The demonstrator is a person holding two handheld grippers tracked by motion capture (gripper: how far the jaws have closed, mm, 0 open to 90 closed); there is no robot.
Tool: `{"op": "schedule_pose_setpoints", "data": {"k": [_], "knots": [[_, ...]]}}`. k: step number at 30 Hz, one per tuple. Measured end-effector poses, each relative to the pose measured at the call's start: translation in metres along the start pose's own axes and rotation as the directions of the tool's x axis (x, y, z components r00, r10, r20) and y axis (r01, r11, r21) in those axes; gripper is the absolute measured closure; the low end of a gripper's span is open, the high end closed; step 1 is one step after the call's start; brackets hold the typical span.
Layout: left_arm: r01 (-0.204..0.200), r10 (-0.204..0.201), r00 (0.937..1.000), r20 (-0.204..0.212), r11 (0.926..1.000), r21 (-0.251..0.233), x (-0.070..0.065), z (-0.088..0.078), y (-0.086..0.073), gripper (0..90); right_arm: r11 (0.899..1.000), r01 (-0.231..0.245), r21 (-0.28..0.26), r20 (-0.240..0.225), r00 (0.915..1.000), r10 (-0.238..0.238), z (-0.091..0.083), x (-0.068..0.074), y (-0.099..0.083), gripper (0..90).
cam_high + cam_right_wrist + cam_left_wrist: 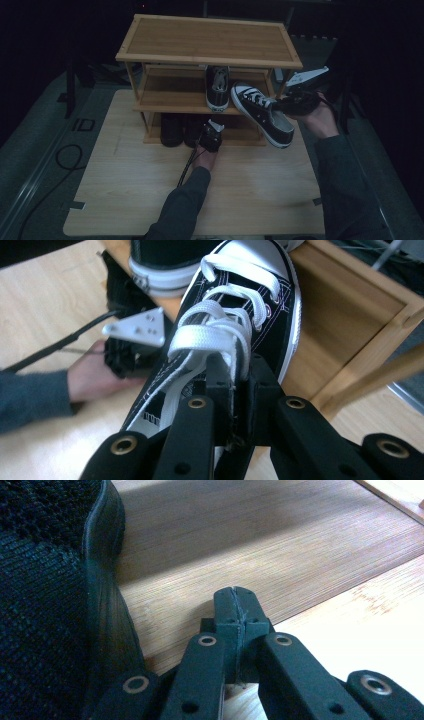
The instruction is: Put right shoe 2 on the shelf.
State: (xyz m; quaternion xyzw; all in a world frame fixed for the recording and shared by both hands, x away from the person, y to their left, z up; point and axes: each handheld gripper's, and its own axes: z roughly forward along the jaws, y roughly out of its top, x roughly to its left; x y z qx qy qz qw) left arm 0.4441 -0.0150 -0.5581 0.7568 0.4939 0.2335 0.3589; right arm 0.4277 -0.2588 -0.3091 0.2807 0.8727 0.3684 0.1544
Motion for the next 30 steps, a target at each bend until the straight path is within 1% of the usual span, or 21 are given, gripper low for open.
{"op": "schedule_pose_setpoints", "data": {"k": [5, 6, 7, 9, 10, 11, 12, 13, 14, 15, 17, 18, 21, 22, 24, 30], "knots": [[0.007, -0.007, 1.0, 0.002, 1.0, -0.001, 0.0, -0.001, 0.0, 90.0, 0.999, -0.028, -0.023, 0.031, 0.9991, 0.029, 0.009, 0.001, 0.009, 83.5], [0.007, -0.007, 1.0, 0.001, 1.0, -0.001, 0.0, -0.001, 0.0, 90.0, 0.999, -0.03, -0.023, 0.046, 0.9985, 0.031, 0.011, 0.001, 0.011, 83.5], [0.008, -0.008, 1.0, 0.003, 1.0, -0.001, 0.0, -0.001, 0.0, 90.0, 0.999, -0.032, -0.024, 0.058, 0.9977, 0.033, 0.013, 0.002, 0.011, 83.5], [0.009, -0.009, 0.9999, 0.007, 1.0, 0.001, 0.001, 0.0, 0.0, 90.0, 0.999, -0.038, -0.026, 0.062, 0.9973, 0.04, 0.014, 0.002, 0.012, 83.5], [0.009, -0.009, 0.9999, 0.007, 1.0, 0.0, 0.001, 0.0, 0.0, 90.0, 0.998, -0.049, -0.037, 0.084, 0.9951, 0.052, 0.018, 0.002, 0.012, 83.5], [0.007, -0.007, 1.0, 0.006, 1.0, 0.001, 0.001, 0.0, 0.0, 90.0, 0.998, -0.052, -0.043, 0.083, 0.995, 0.056, 0.019, 0.002, 0.011, 83.5], [0.007, -0.007, 1.0, 0.006, 1.0, 0.001, 0.001, -0.001, 0.0, 90.0, 0.997, -0.057, -0.047, 0.093, 0.9938, 0.061, 0.02, 0.002, 0.011, 83.5], [0.005, -0.005, 1.0, 0.001, 1.0, 0.002, 0.001, -0.001, 0.0, 90.0, 0.997, -0.059, -0.05, 0.103, 0.9927, 0.064, 0.021, 0.002, 0.012, 83.5], [0.005, -0.005, 1.0, 0.001, 1.0, 0.002, 0.001, -0.001, 0.0, 90.0, 0.997, -0.061, -0.051, 0.103, 0.9925, 0.066, 0.022, 0.001, 0.012, 83.5], [0.01, -0.01, 1.0, 0.001, 0.9999, -0.003, 0.0, 0.0, 0.0, 90.0, 0.997, -0.059, -0.051, 0.112, 0.9916, 0.064, 0.023, 0.002, 0.013, 83.5], [0.01, -0.01, 0.9999, 0.002, 0.9999, -0.003, 0.0, 0.0, 0.0, 90.0, 0.998, -0.051, -0.04, 0.127, 0.9903, 0.056, 0.027, 0.003, 0.013, 82.9], [0.01, -0.01, 1.0, 0.002, 1.0, -0.003, 0.0, 0.0, 0.0, 90.0, 0.997, -0.059, -0.041, 0.131, 0.9894, 0.063, 0.028, 0.001, 0.012, 82.5], [0.01, -0.01, 0.9999, 0.002, 0.9999, -0.003, 0.0, 0.0, 0.0, 90.0, 0.996, -0.072, -0.056, 0.123, 0.9894, 0.078, 0.027, -0.002, 0.01, 77.1], [0.007, -0.007, 1.0, 0.006, 1.0, 0.002, 0.001, -0.001, 0.0, 90.0, 0.995, -0.075, -0.066, 0.127, 0.9885, 0.083, 0.026, -0.002, 0.01, 75.3], [0.005, -0.005, 1.0, 0.001, 1.0, 0.001, 0.0, -0.001, 0.0, 90.0, 0.993, -0.082, -0.087, 0.129, 0.9873, 0.093, 0.021, -0.003, 0.012, 72.9], [0.005, -0.005, 1.0, 0.001, 1.0, 0.001, 0.0, -0.001, 0.0, 90.0, 0.994, -0.067, -0.084, 0.121, 0.9897, 0.077, 0.009, 0.0, 0.015, 69.9]]}}
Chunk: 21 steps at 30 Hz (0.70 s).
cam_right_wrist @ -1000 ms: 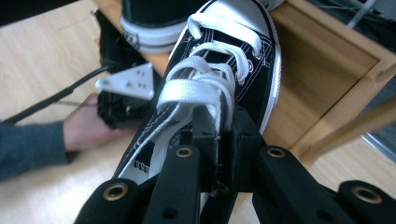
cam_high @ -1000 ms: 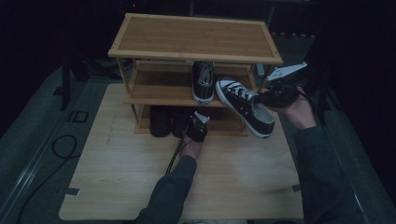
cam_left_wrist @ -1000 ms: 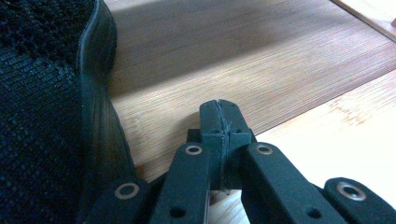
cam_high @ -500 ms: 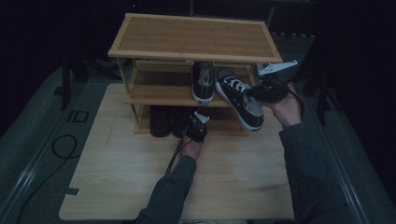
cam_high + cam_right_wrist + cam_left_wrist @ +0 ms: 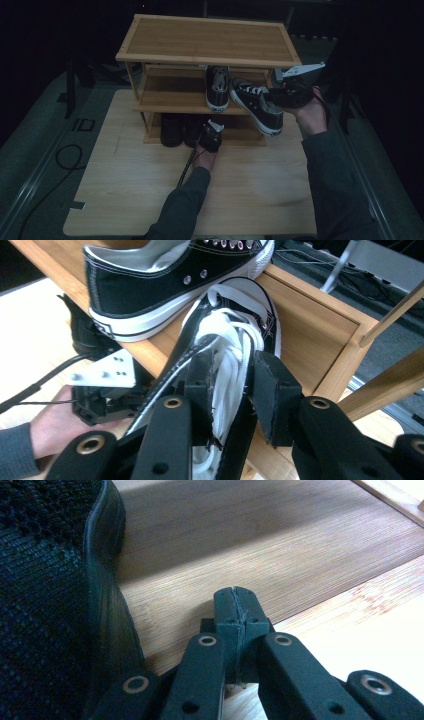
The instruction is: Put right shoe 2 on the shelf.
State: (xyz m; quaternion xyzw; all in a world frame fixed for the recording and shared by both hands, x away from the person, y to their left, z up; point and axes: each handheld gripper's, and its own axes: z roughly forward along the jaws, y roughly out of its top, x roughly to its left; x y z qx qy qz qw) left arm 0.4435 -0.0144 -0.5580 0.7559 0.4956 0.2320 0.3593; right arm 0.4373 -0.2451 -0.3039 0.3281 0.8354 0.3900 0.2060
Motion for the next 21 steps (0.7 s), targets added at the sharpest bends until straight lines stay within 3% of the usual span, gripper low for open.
{"op": "schedule_pose_setpoints", "data": {"k": [10, 15, 21], "knots": [[0.002, -0.002, 1.0, 0.001, 1.0, 0.0, 0.0, 0.0, 0.0, 90.0, 1.0, -0.006, -0.011, -0.042, 0.9991, 0.006, -0.015, 0.0, -0.003, 68.2], [0.003, -0.003, 1.0, 0.002, 1.0, 0.0, 0.0, 0.0, 0.0, 90.0, 1.0, -0.013, -0.019, -0.045, 0.9989, 0.013, -0.025, -0.006, -0.004, 68.6], [0.002, -0.002, 1.0, 0.003, 1.0, 0.0, 0.0, 0.0, 0.0, 90.0, 1.0, -0.01, 0.012, -0.032, 0.9994, 0.011, -0.031, -0.011, -0.011, 74.4]]}}
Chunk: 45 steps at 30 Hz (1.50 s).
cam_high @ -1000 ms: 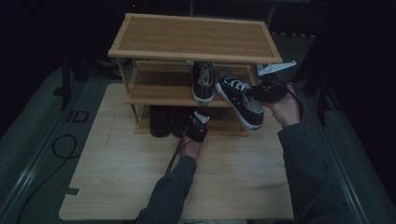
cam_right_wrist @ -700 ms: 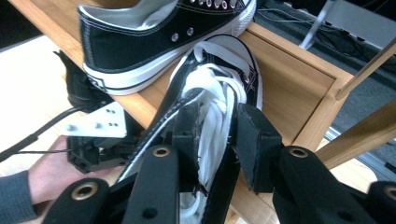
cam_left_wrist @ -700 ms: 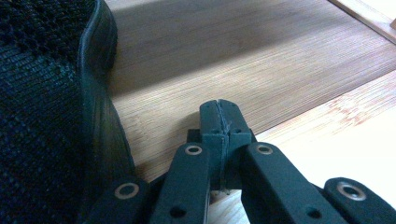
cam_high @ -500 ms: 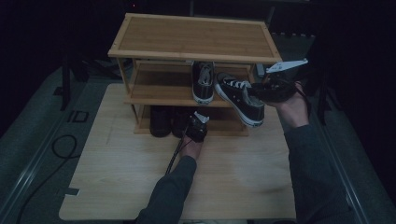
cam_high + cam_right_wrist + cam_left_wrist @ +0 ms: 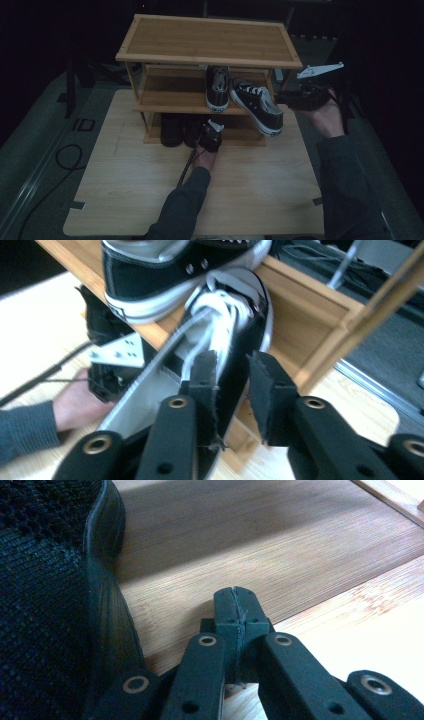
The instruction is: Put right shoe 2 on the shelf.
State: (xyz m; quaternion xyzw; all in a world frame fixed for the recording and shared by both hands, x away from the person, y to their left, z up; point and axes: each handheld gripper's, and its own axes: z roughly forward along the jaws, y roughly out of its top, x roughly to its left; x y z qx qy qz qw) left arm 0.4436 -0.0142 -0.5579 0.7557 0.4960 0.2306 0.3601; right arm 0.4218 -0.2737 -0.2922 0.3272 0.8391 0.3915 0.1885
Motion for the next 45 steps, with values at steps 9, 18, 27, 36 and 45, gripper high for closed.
{"op": "schedule_pose_setpoints", "data": {"k": [9, 18, 27, 36, 45], "knots": [[0.0, 0.0, 1.0, 0.002, 1.0, 0.0, 0.0, 0.0, 0.0, 90.0, 0.997, 0.019, 0.068, 0.02, 0.9996, -0.021, -0.004, 0.0, -0.015, 89.9], [0.0, 0.0, 1.0, 0.001, 1.0, 0.0, 0.0, 0.0, 0.0, 90.0, 0.992, 0.04, 0.121, 0.0, 0.9992, -0.04, -0.007, 0.009, -0.033, 90.0], [0.0, 0.0, 1.0, 0.001, 1.0, 0.0, 0.0, 0.0, 0.0, 90.0, 0.992, 0.04, 0.12, -0.025, 0.999, -0.038, -0.016, 0.019, -0.054, 90.0], [-0.001, 0.001, 1.0, 0.0, 1.0, 0.0, 0.0, 0.0, 0.0, 90.0, 0.988, 0.067, 0.143, -0.051, 0.9969, -0.06, -0.017, 0.034, -0.069, 90.0], [0.001, -0.001, 1.0, -0.001, 1.0, 0.0, 0.0, 0.0, 0.0, 90.0, 0.985, 0.088, 0.149, -0.075, 0.9942, -0.077, -0.016, 0.044, -0.071, 90.0]]}}
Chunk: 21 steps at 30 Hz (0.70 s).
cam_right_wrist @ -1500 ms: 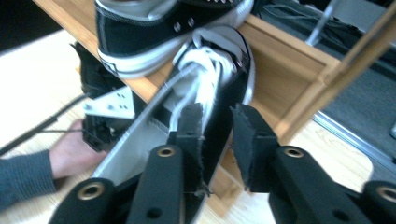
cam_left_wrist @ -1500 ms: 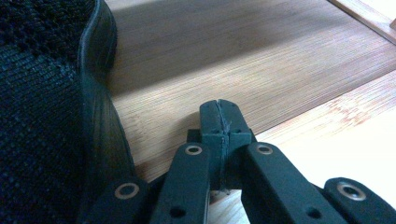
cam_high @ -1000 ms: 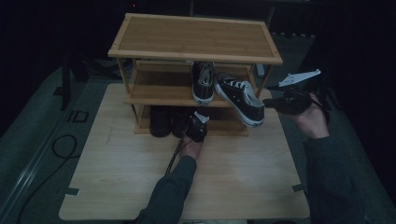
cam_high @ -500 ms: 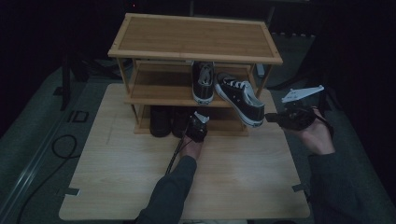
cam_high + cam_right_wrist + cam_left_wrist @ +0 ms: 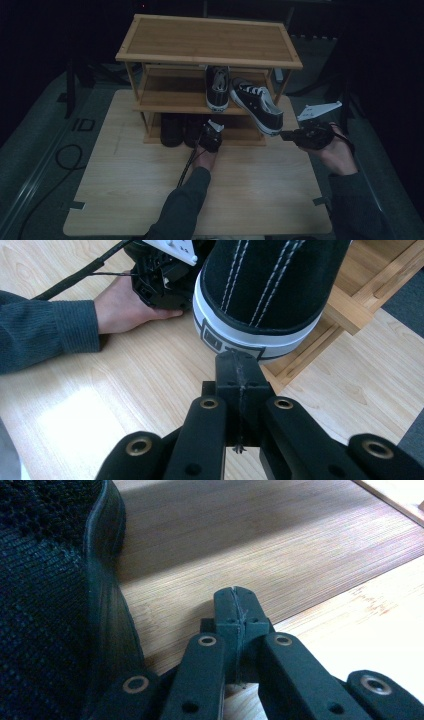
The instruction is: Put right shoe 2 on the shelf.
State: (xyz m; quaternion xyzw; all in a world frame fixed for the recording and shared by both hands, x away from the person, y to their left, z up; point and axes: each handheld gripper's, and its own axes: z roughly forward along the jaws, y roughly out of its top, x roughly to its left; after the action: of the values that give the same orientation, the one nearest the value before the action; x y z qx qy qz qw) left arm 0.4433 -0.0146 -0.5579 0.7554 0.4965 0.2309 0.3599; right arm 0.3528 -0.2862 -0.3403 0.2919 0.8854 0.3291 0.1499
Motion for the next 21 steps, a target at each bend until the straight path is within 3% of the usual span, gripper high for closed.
{"op": "schedule_pose_setpoints", "data": {"k": [10, 21], "knots": [[0.0, 0.0, 1.0, 0.0, 1.0, -0.001, -0.0001, 0.0001, 0.0, 90.0, 1.0, 0.005, -0.014, 0.002, 1.0, -0.005, 0.0012, 0.0007, 0.0007, 90.0], [0.003, -0.003, 1.0, 0.0, 1.0, -0.002, -0.0002, 0.0001, 0.0, 90.0, 0.999, 0.021, -0.032, -0.03, 0.9993, -0.022, 0.0067, 0.0064, 0.0055, 90.0]]}}
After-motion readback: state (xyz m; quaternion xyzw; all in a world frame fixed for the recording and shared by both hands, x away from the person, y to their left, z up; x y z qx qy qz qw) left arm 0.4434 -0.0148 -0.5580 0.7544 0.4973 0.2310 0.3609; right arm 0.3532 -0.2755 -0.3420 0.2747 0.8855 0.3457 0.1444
